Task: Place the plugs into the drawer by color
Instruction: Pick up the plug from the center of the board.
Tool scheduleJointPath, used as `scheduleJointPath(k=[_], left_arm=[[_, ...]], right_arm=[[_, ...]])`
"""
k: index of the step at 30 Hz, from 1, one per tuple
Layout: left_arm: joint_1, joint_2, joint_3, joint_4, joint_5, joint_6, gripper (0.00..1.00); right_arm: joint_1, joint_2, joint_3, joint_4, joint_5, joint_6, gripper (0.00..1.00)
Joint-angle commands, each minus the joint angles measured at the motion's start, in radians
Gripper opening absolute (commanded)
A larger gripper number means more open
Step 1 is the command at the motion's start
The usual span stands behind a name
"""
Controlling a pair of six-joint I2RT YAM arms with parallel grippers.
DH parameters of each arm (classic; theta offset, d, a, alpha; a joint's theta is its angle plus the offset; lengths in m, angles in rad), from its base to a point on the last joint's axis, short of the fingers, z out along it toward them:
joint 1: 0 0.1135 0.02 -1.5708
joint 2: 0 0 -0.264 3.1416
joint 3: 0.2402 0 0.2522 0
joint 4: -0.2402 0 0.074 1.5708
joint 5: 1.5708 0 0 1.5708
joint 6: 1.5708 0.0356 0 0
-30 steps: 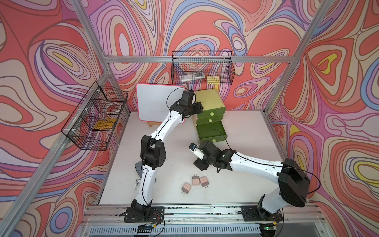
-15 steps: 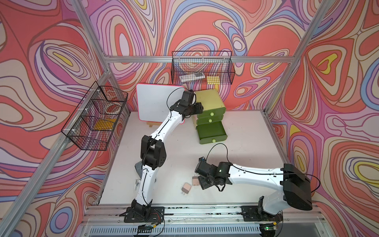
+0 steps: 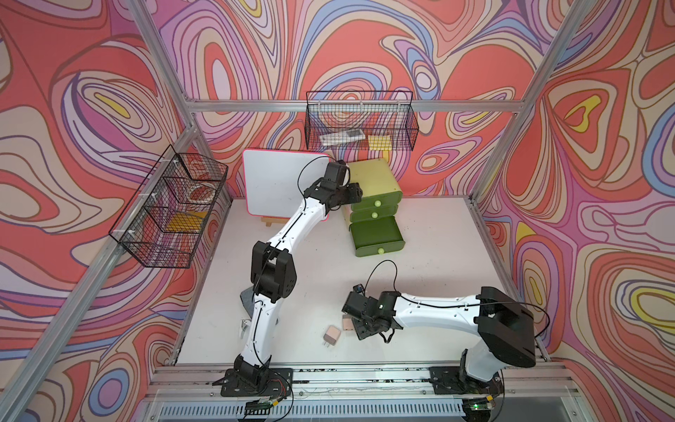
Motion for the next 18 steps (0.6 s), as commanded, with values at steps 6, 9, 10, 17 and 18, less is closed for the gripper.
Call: scheduleJointPath(k=[6,9,10,17,18], left_arm=[[-0.019,0.006,-0.027,-0.077,-0.002,0.018,0.58],[-0.020,0.007,-0.026,-0.075,-0.001,0.017,0.58],[-0.020,0.007,-0.027,-0.075,0.001,0.016,0.58],[-0.021,0.006,-0.026,-0.067,0.008,0.013,0.58],[-0.021,0.005,-0.025,-0.067,0.008,0.014,0.58]], right_arm=[[0.000,0.061,0.043,0.018,0.049,-0.005,0.54],[-0.001,0.061,0.049,0.000,0.066,-0.001,0.51],[-0.003,0.056,0.052,-0.010,0.074,0.000,0.50],[-0.133,-0.025,0.091,-0.045,0.101,-0.138,0.42],[-0.175,-0.033,0.110,-0.059,0.112,-0.184,0.41]])
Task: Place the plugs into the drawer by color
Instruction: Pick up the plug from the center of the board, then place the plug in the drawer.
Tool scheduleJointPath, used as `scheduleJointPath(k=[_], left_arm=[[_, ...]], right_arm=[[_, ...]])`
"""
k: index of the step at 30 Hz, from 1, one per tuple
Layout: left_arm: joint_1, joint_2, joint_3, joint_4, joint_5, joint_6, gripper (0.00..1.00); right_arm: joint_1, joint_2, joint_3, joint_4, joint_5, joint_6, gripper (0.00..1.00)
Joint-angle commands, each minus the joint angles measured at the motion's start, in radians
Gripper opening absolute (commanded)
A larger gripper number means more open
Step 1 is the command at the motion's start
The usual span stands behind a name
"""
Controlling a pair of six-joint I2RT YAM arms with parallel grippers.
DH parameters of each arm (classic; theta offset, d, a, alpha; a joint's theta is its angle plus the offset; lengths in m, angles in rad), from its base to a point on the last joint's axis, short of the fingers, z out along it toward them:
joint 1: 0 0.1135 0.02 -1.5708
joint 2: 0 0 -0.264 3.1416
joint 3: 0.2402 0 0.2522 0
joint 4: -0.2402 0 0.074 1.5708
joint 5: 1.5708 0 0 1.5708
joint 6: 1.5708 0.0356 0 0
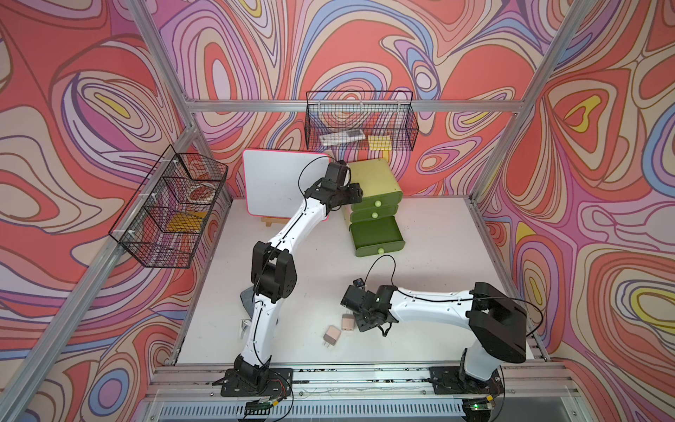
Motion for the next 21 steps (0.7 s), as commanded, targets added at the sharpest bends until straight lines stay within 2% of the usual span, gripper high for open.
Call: scheduleJointPath(k=[1,6,11,16,21], left_arm=[[-0.015,0.006,-0.024,-0.069,0.014,0.015,0.58],[-0.015,0.003,-0.022,-0.065,0.006,0.023,0.58],[-0.015,0.009,-0.017,-0.063,0.011,0.022,0.58],[-0.016,0.010,-0.015,-0.064,0.006,0.028,0.59],[-0.016,0.009,-0.014,-0.070,-0.002,0.036,0.59]], right_arm=[[-0.127,-0.058,0.077,-0.037,0.060,-0.150,0.41],[-0.378,-0.077,0.178,-0.004,0.061,-0.396,0.38],[-0.574,0.008,0.296,0.089,0.031,-0.575,0.37],[-0.671,0.156,0.430,0.185,-0.033,-0.673,0.36],[-0.693,0.270,0.532,0.216,-0.053,-0.707,0.36]])
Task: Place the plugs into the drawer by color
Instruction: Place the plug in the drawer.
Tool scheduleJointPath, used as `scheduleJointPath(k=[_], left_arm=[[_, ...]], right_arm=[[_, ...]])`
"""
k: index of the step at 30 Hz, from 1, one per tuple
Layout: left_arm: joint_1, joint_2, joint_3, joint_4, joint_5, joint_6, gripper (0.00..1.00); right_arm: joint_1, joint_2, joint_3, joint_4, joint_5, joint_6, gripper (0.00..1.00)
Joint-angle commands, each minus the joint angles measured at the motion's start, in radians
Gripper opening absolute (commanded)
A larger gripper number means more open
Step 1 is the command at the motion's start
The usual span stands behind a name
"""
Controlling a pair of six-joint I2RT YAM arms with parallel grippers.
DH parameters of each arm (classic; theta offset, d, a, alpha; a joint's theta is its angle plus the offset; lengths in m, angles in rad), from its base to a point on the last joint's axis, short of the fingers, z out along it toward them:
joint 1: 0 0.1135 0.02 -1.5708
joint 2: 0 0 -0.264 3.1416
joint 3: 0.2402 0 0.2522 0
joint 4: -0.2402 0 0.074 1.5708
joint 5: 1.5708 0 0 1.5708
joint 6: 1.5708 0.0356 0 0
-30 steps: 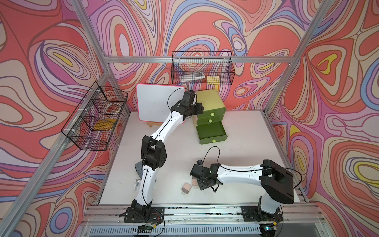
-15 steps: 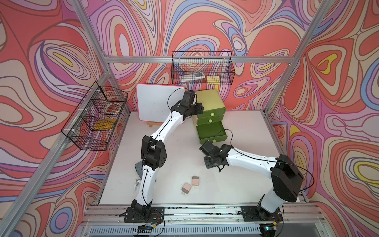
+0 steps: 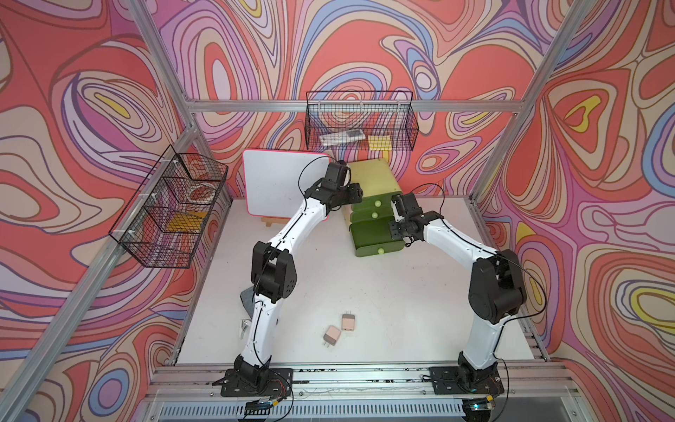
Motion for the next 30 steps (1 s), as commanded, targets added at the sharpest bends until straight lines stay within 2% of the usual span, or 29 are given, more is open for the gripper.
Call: scheduleJointPath(k=[1,30], left_arm=[[-0.015,0.010,-0.013,-0.072,0.001,0.028,0.59],[-0.011,0.019,0.025,-0.098,-0.006,0.041,0.59]], right_arm=[[-0.005,0.050,0.053,0.043,-0.037,-0.059,0.36],[-0.041,0.170,0.006,0.132,-0.089,-0.042,0.37]])
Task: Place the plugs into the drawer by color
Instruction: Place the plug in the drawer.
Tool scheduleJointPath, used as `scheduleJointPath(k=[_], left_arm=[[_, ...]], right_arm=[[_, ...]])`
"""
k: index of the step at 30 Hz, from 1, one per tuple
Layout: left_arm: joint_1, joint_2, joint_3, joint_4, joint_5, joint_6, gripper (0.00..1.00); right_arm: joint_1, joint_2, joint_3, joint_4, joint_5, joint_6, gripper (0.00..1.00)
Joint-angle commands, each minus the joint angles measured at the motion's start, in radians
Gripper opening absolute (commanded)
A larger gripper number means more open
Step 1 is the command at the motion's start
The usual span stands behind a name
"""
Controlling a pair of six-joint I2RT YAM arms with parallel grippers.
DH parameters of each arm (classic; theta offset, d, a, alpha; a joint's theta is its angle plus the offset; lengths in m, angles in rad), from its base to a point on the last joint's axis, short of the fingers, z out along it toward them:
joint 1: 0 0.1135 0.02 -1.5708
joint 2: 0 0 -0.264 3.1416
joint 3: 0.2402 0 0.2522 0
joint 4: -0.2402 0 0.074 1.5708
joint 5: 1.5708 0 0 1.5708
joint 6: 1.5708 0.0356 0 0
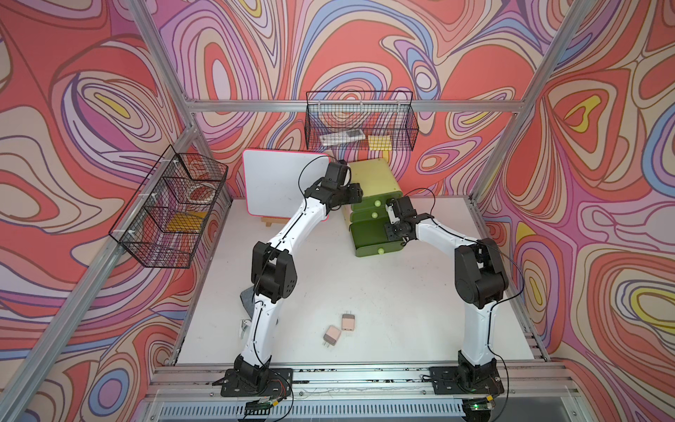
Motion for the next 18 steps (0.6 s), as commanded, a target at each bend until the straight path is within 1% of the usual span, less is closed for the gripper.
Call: scheduleJointPath(k=[1,11,14,17,18], left_arm=[[-0.010,0.019,0.011,-0.079,-0.002,0.021,0.59],[-0.009,0.022,0.010,-0.082,-0.003,0.021,0.59],[-0.010,0.021,0.008,-0.081,-0.004,0.020,0.59],[-0.011,0.020,0.008,-0.079,0.001,0.017,0.59],[-0.010,0.021,0.008,-0.078,0.001,0.016,0.59]], right_arm=[[-0.004,0.033,-0.014,0.026,-0.013,-0.008,0.37],[-0.004,0.029,0.005,0.025,-0.007,-0.003,0.43],[-0.004,0.011,0.029,-0.005,0.000,-0.006,0.50],[-0.004,-0.016,0.043,-0.031,0.000,-0.006,0.60],[-0.004,-0.027,0.046,-0.039,-0.003,-0.005,0.61]])
